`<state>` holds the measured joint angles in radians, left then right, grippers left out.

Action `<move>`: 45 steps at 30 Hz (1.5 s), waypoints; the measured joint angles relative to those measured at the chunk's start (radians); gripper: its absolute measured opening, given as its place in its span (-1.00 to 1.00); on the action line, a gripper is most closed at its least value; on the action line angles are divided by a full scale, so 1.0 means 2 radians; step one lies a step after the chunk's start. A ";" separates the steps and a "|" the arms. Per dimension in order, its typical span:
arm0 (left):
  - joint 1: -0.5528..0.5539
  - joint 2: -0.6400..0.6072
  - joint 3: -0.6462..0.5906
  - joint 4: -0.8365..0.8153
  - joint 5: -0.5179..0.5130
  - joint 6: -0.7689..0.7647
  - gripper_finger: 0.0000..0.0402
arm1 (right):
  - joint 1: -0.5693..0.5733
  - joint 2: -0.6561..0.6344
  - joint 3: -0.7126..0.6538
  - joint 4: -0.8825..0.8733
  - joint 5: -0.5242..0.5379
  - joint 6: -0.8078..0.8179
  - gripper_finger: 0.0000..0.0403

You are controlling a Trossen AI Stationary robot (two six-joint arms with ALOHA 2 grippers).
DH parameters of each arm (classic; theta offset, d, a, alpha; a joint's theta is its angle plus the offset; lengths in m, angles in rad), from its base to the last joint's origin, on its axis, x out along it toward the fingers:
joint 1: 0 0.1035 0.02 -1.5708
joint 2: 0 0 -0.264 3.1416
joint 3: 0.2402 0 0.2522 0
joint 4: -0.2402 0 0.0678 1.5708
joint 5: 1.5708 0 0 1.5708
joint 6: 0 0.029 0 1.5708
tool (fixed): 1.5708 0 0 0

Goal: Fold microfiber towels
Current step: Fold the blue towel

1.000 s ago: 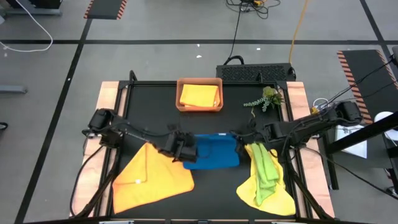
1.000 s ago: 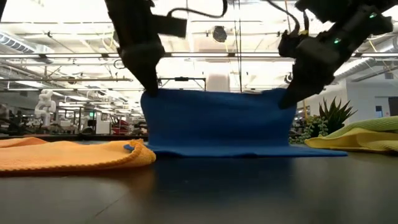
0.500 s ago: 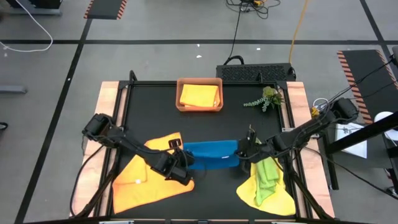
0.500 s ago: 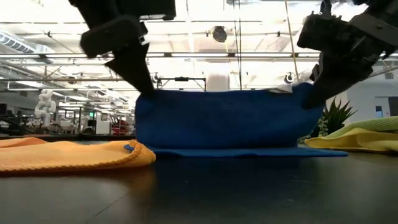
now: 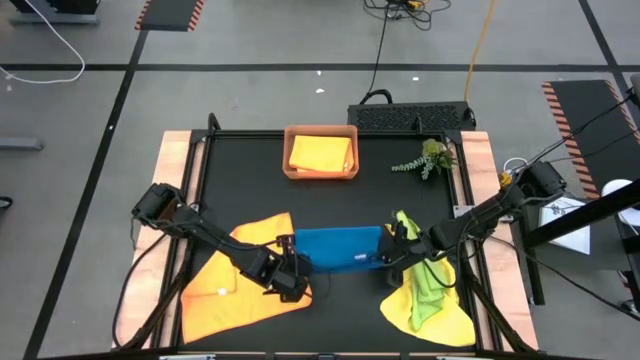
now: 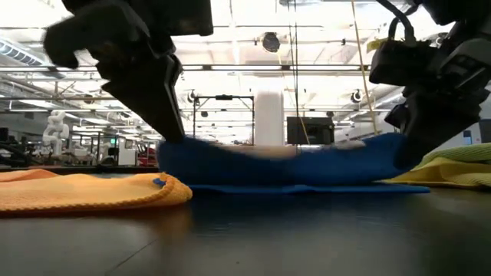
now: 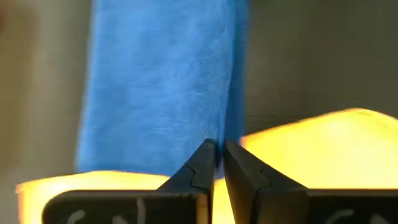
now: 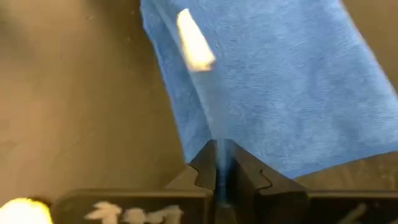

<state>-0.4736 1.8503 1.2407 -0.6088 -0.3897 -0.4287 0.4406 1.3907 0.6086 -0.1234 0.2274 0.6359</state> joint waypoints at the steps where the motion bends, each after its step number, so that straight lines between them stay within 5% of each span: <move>1: 0.000 0.000 0.000 0.007 0.011 0.005 -0.79 | 0.000 0.000 0.000 0.001 -0.007 0.000 -0.86; 7: 0.000 0.000 0.000 0.036 0.054 0.014 -0.63 | 0.000 -0.005 0.000 0.005 -0.038 0.001 -0.58; 16: 0.010 0.000 0.000 0.048 0.051 0.021 -0.59 | -0.013 -0.023 0.000 -0.013 -0.036 0.004 -0.23; 25: 0.027 0.000 0.000 0.079 0.050 0.021 -0.60 | -0.059 -0.086 0.000 -0.042 0.006 0.016 -0.21; 45: 0.057 0.000 0.000 0.222 0.050 0.051 -0.60 | -0.113 -0.086 -0.052 -0.004 0.002 0.024 -0.10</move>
<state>-0.3587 1.8511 1.2407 -0.1643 -0.2902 -0.3274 0.2153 1.2179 0.5037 -0.1304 0.2307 0.6831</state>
